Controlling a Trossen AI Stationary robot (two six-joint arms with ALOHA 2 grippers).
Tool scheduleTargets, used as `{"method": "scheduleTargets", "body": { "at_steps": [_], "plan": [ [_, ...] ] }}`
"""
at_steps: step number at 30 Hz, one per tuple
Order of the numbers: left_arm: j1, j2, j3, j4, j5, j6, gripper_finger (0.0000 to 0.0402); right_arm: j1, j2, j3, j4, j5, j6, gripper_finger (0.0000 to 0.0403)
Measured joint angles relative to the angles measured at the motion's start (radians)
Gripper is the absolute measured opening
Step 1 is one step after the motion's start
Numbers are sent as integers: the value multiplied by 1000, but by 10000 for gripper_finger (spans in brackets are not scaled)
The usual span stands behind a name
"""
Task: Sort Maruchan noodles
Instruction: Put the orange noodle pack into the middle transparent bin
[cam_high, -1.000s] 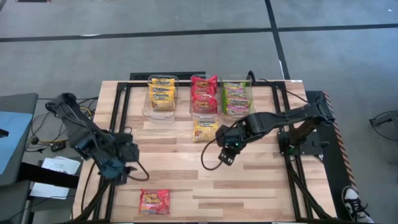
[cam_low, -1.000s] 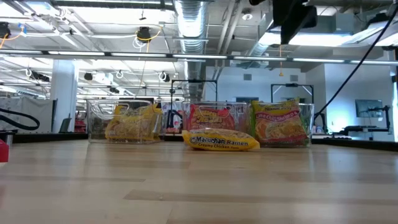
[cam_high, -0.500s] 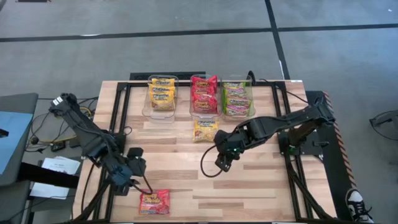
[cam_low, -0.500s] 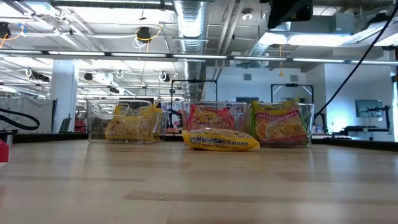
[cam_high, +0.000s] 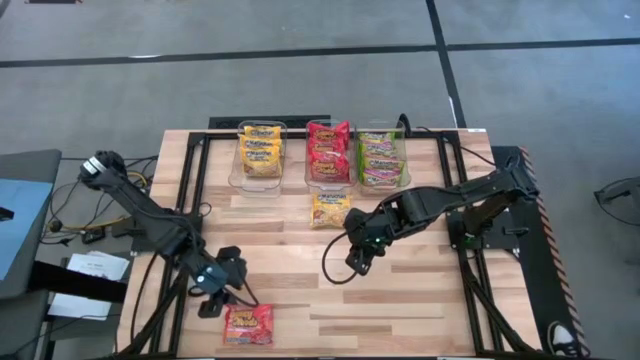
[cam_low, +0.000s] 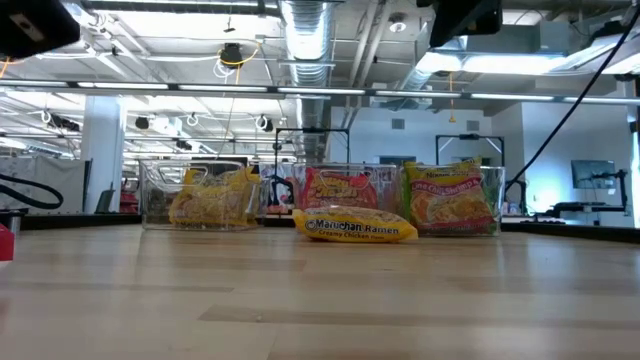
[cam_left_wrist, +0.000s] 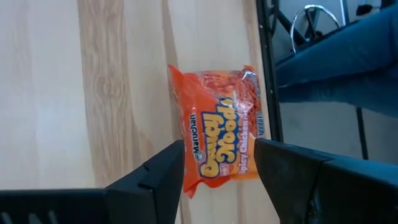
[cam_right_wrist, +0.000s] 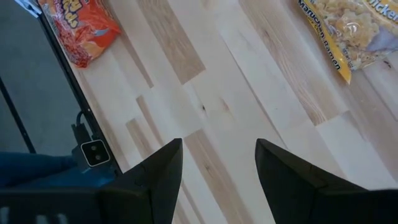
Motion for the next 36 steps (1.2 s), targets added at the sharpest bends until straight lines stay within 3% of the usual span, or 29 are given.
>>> {"method": "scheduleTargets", "body": {
  "at_steps": [7, 16, 36],
  "plan": [
    [29, 0, -59, 83, 18, -46, 180, 0, 0, 0, 0, 1, -7, 227],
    [70, 78, -141, 290, 146, -58, 180, 0, 0, 0, -1, 1, -11, 227],
    [70, 363, -142, 339, 250, -34, 180, 0, 0, 0, 0, 1, -10, 227]
  ]
}}
